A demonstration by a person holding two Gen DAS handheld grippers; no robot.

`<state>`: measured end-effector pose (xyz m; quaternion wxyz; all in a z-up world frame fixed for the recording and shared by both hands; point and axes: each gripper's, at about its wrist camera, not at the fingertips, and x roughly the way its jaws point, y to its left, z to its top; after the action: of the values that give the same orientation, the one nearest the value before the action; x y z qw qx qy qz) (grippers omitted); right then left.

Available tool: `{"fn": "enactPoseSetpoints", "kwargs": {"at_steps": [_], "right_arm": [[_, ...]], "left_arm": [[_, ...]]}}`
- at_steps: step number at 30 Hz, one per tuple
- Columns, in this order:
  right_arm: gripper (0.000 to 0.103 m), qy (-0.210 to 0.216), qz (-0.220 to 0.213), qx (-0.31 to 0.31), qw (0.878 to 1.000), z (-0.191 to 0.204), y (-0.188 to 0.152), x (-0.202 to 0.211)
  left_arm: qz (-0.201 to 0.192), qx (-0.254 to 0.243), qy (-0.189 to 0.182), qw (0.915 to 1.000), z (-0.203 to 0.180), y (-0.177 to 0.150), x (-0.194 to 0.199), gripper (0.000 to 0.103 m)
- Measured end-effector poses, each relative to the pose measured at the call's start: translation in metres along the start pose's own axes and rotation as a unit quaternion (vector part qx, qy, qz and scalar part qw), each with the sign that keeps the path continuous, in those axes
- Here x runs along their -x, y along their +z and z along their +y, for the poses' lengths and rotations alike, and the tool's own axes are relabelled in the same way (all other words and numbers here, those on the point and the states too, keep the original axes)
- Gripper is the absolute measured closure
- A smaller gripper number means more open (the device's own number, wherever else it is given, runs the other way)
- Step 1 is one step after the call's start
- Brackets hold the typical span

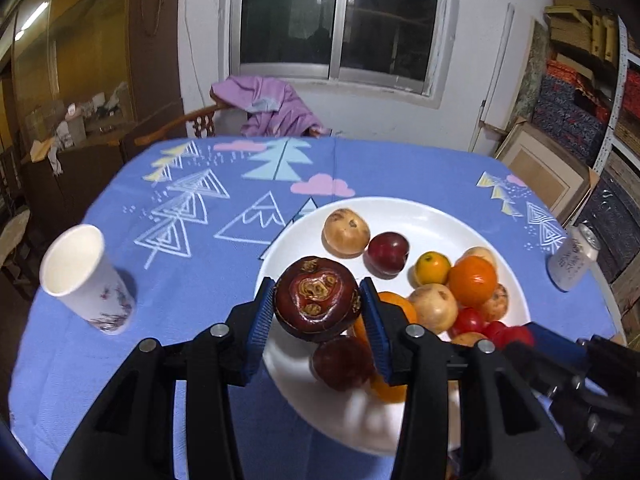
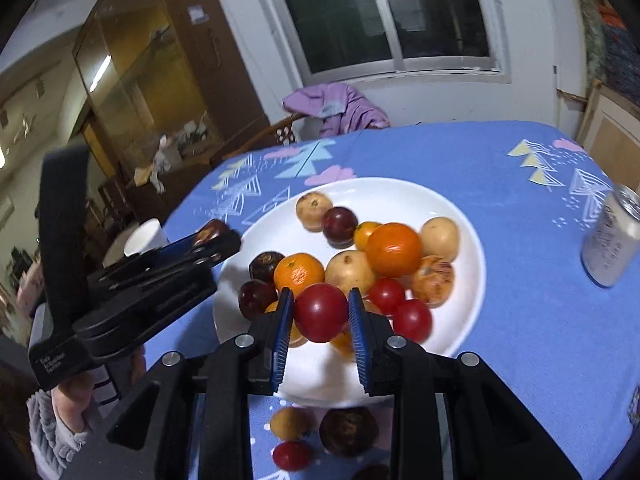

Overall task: Organize fruits
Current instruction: 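Carry both held fruits onto the white plate and open both tools, then grasp a small red fruit with the left tool while the right tool moves over a mangosteen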

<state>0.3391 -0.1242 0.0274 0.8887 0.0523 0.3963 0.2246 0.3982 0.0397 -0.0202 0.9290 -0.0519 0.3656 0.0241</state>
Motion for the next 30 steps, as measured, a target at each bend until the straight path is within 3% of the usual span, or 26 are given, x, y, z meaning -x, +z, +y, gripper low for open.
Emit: {"fn": "enactPoseSetpoints", "kwargs": {"at_steps": [6, 7, 8, 9, 15, 19, 21, 26, 30], "right_arm": [[0.07, -0.014, 0.009, 0.034, 0.999, 0.015, -0.004, -0.024], [0.052, -0.014, 0.006, 0.037, 0.999, 0.015, -0.004, -0.025], [0.04, -0.014, 0.007, 0.042, 0.999, 0.015, -0.005, -0.026], [0.04, -0.018, 0.004, 0.046, 0.999, 0.015, -0.005, -0.025], [0.04, -0.018, -0.027, 0.033, 0.999, 0.01, 0.002, 0.007], [0.023, -0.024, -0.071, 0.022, 0.997, 0.005, -0.002, 0.055], [0.02, -0.025, -0.091, 0.013, 0.995, -0.002, -0.009, 0.074], [0.017, -0.039, -0.094, -0.025, 0.995, -0.032, -0.038, 0.094], [0.016, -0.04, -0.072, -0.087, 0.993, -0.066, -0.065, 0.093]], "left_arm": [[0.034, -0.002, -0.004, 0.9994, 0.009, -0.011, -0.037, 0.06], [0.036, 0.004, -0.009, 0.9993, 0.011, -0.012, -0.039, 0.06], [0.037, 0.006, -0.012, 0.9992, 0.012, -0.012, -0.039, 0.059], [0.037, 0.005, -0.012, 0.9992, 0.013, -0.012, -0.039, 0.058], [0.004, -0.015, -0.002, 0.9999, 0.004, -0.009, -0.018, 0.031], [-0.032, -0.014, 0.002, 0.9994, 0.003, -0.003, 0.018, 0.017], [-0.042, -0.008, -0.004, 0.9991, 0.005, -0.007, 0.039, 0.011], [-0.019, -0.028, -0.025, 0.9991, 0.002, -0.06, 0.063, 0.01], [0.012, -0.098, -0.009, 0.995, -0.021, -0.122, 0.066, 0.01]]}}
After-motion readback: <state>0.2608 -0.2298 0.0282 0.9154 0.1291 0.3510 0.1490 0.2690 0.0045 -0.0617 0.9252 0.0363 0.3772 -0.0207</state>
